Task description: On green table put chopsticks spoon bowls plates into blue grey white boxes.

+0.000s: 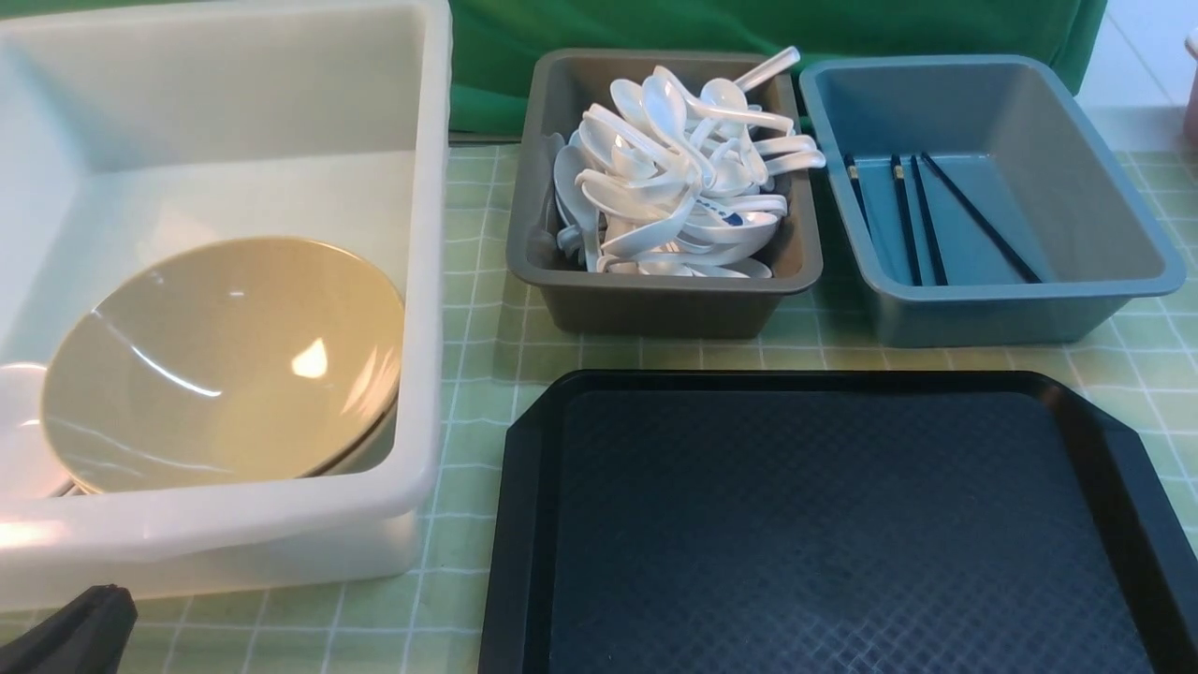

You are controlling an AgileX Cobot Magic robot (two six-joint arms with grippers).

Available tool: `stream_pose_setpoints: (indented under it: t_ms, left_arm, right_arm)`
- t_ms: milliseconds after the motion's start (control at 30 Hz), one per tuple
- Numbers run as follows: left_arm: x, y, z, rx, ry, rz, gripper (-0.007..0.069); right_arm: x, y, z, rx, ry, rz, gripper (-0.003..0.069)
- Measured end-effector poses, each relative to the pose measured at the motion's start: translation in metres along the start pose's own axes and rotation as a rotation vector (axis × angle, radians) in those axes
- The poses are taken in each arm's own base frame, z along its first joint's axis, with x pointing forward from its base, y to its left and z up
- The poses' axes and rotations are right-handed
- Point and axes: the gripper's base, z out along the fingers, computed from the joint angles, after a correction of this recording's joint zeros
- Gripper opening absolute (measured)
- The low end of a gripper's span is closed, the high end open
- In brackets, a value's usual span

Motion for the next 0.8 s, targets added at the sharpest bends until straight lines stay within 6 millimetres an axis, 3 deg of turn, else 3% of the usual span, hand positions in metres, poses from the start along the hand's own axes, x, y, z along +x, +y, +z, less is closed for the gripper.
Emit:
stream_pose_setpoints:
  t_ms: [133, 333, 433, 633, 667, 700, 800]
  left_arm:
    - [0.000, 0.000, 0.000, 0.000, 0.000, 0.000, -0.0002]
    - [0.000, 0.000, 0.000, 0.000, 0.000, 0.000, -0.0002]
    - [0.000, 0.000, 0.000, 0.000, 0.000, 0.000, -0.0002]
    - [0.000, 0.000, 0.000, 0.000, 0.000, 0.000, -0.0002]
    - [0.000, 0.000, 0.000, 0.000, 0.000, 0.000, -0.0002]
    - [0.000, 0.000, 0.000, 0.000, 0.000, 0.000, -0.0002]
    - [0.000, 0.000, 0.000, 0.000, 0.000, 0.000, -0.0002]
  right_arm:
    - [0.000, -0.008, -0.001, 0.173, 0.008, 0.010, 0.0057]
    - [0.004, -0.013, -0.003, 0.294, 0.059, -0.036, 0.0062]
    - [0.023, -0.014, 0.000, 0.303, 0.172, -0.028, 0.0067]
    - [0.090, -0.015, 0.003, 0.399, 0.331, 0.090, 0.0074]
    - [0.090, -0.016, 0.003, 0.403, 0.329, 0.093, 0.0074]
    - [0.102, -0.016, 0.004, 0.423, 0.357, 0.112, 0.0076]
    - [0.101, -0.017, 0.006, 0.435, 0.309, 0.105, 0.0078]
